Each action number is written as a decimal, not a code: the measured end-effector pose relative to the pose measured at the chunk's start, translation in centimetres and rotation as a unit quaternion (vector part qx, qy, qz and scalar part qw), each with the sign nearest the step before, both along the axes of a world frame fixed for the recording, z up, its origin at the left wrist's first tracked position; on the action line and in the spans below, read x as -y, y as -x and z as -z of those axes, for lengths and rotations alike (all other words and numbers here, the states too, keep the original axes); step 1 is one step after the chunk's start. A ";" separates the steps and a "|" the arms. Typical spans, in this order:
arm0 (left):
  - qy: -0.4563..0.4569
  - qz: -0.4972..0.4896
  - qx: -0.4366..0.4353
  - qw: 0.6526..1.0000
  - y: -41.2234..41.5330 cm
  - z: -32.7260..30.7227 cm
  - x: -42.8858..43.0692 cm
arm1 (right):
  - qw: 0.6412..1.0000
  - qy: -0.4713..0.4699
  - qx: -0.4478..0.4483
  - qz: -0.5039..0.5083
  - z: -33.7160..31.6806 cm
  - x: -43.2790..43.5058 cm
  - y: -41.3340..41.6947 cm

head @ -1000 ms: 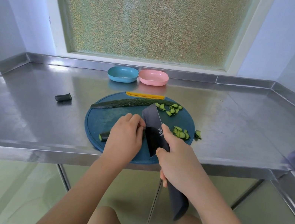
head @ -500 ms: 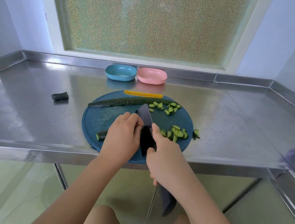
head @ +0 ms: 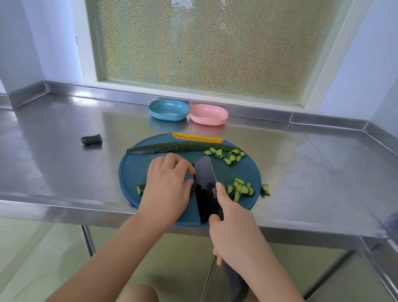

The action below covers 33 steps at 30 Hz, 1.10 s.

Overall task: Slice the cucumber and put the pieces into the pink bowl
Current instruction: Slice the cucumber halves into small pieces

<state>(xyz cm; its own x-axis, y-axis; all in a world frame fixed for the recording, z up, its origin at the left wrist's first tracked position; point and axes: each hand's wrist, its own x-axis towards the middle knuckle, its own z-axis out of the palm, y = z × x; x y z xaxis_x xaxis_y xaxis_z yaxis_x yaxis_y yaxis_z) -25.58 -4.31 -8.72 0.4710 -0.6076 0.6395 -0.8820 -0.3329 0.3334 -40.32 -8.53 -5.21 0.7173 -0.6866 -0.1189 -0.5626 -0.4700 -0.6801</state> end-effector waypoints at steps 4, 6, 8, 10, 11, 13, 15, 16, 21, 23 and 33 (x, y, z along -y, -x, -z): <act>-0.034 0.002 -0.050 0.998 -0.7 0.0 -1.4 | 1.000 -0.016 0.010 -0.003 0.1 0.2 0.1; -0.039 0.044 -0.092 0.994 -0.7 0.3 -2.2 | 1.000 -0.020 0.016 -0.003 0.1 0.2 0.2; -0.024 0.053 -0.088 0.994 -0.5 0.7 -2.6 | 0.999 -0.036 0.030 0.000 0.2 0.3 0.3; -0.010 0.042 -0.081 0.996 -0.4 0.9 -2.6 | 0.997 -0.052 0.051 0.005 0.2 0.2 0.3; -0.007 0.038 -0.079 0.996 -0.4 0.9 -2.5 | 0.996 -0.057 0.064 0.008 0.3 0.2 0.3; -0.004 0.035 -0.077 0.996 -0.4 1.0 -2.4 | 0.994 -0.062 0.084 0.013 0.3 0.2 0.2; -0.002 0.036 -0.075 0.997 -0.4 1.1 -2.4 | 0.994 -0.062 0.091 0.010 0.2 0.2 0.1; -0.001 0.036 -0.073 0.997 -0.4 1.1 -2.3 | 0.994 -0.062 0.089 0.007 0.1 0.3 0.1; 0.000 0.037 -0.067 0.997 -0.4 1.1 -2.3 | 0.995 -0.060 0.083 -0.002 -0.3 0.4 -0.2; 0.001 0.038 -0.065 0.997 -0.4 1.2 -2.3 | 0.995 -0.059 0.085 -0.003 -0.3 0.4 -0.2; -0.002 0.039 -0.066 0.997 -0.4 1.3 -2.4 | 0.998 -0.020 0.054 -0.005 -0.4 0.4 -0.6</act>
